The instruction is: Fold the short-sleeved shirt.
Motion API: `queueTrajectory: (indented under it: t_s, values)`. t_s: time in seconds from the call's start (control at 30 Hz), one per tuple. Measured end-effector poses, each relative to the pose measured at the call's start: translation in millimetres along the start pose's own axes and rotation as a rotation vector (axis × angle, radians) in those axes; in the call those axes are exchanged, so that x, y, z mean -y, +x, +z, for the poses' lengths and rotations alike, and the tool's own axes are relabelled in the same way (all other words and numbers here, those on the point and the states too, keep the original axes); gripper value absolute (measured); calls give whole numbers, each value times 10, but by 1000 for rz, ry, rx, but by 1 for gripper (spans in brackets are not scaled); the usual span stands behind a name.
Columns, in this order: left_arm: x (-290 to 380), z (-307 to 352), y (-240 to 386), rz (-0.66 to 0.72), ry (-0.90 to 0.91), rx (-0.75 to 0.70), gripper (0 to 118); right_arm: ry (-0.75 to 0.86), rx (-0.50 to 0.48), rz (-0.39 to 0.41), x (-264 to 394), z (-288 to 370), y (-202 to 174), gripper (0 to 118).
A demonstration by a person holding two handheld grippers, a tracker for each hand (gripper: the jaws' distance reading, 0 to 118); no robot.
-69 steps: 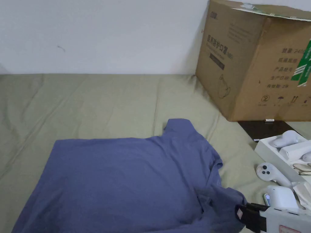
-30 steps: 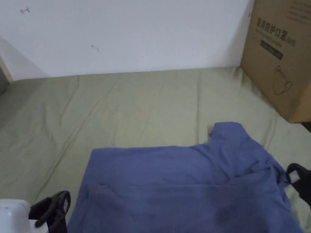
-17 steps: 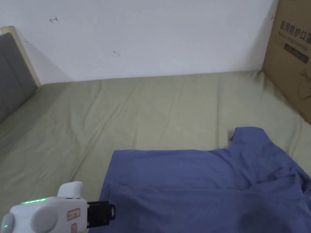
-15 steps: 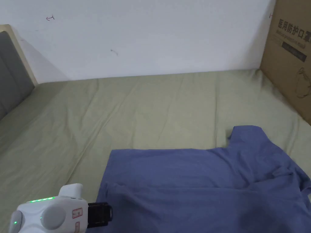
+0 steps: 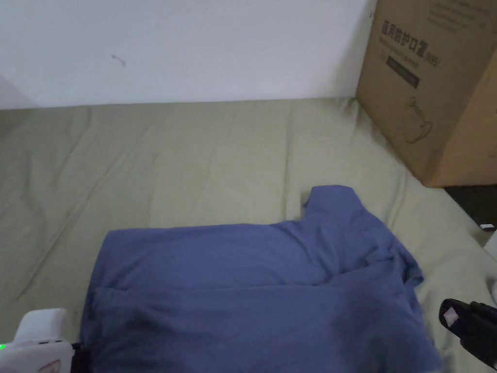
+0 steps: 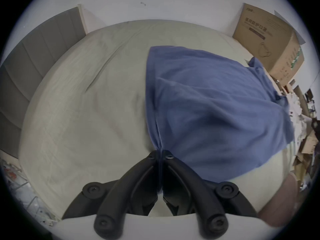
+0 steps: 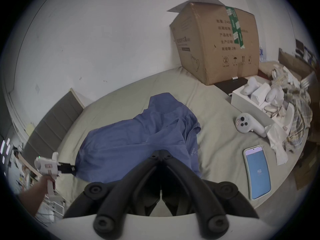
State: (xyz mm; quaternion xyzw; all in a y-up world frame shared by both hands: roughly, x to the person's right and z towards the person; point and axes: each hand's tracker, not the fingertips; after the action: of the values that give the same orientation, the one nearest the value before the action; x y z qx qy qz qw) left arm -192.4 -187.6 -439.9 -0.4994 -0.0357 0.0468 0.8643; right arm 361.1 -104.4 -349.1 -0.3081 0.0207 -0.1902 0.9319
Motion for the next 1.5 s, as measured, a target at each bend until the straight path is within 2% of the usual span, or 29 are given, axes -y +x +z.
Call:
queueTrajectory:
  t_s: [0.03, 0.1, 0.13, 0.17, 0.2, 0.23, 0.27, 0.3, 0.4, 0.43, 0.53, 0.57, 0.6, 0.63, 0.67, 0.7, 0.73, 0.8, 0.93, 1.0, 1.2, 1.37, 1.4, 1.43, 1.47, 1.5]
  values:
    - [-17, 19, -23, 21, 3, 41, 3, -8, -7, -32, -34, -49, 60, 0]
    - [-55, 54, -44, 16, 30, -18, 3, -52, -18, -81, -115, -190, 177, 0]
    - [-89, 100, -54, -14, 54, -58, 3, -133, -46, -85, -171, -330, 256, 8]
    - [-101, 133, -58, -20, 47, -61, 3, -194, -37, -76, -203, -458, 328, 57]
    - [-91, 212, 17, -30, 56, -68, 3, -269, 16, -70, -203, -618, 396, 102]
    - [-102, 252, 20, -29, 55, -61, 3, -348, 34, -56, -182, -788, 473, 117]
    - [-110, 284, 24, -22, 56, -54, 3, -305, 100, -129, -122, -828, 584, 116]
    - [-116, 309, 34, -25, 60, -58, 3, -374, 80, -84, -78, -937, 644, 116]
    - [-139, 313, 19, -59, 60, -92, 3, -550, 109, -126, -55, -1259, 724, 114]
    - [-136, 305, 31, -69, 57, -102, 3, -563, 109, -146, -26, -1302, 757, 108]
    - [-137, 261, -18, -57, 40, -98, 3, -536, 97, -139, 4, -1245, 740, 48]
    - [-136, 249, -21, -47, 34, -92, 3, -534, 137, -82, -11, -1211, 713, 29]
    - [-129, 238, -36, -43, 30, -92, 3, -531, 129, -45, -23, -1182, 701, 12]
    - [-125, 235, -34, -43, 29, -91, 3, -536, 125, -11, -22, -1133, 644, 4]
    - [-124, 235, -27, -43, 29, -92, 3, -549, 61, -24, -28, -1115, 639, 4]
    - [-124, 238, -11, -46, 29, -97, 3, -550, 59, -31, -43, -1083, 602, 4]
    - [-121, 246, -21, -49, 31, -98, 3, -541, 97, 27, -65, -1055, 539, 4]
    - [-129, 307, -17, -52, 37, -94, 3, -535, 82, 92, -120, -1007, 503, 4]
    - [-104, 519, -66, -58, 43, -78, 3, -517, 84, 115, -212, -744, 407, 4]
    - [-34, 664, -79, -115, 38, -93, 3, -522, 79, 140, -214, -574, 382, 4]
    - [457, 1063, -180, -126, -49, -40, 3, -595, 57, 148, 34, -90, 414, 4]
    - [833, 945, -328, -51, -125, 59, 5, -632, 75, 105, 387, -206, 600, 5]
    - [871, 911, -346, -41, -121, 60, 15, -621, 70, 94, 423, -235, 628, 9]
    - [901, 909, -364, -26, -108, 57, 36, -606, 77, 83, 445, -258, 642, 26]
    - [915, 934, -378, 1, -88, 40, 85, -586, 92, 77, 439, -238, 638, 73]
    - [917, 972, -398, 13, -73, 17, 114, -553, 110, 78, 416, -198, 625, 105]
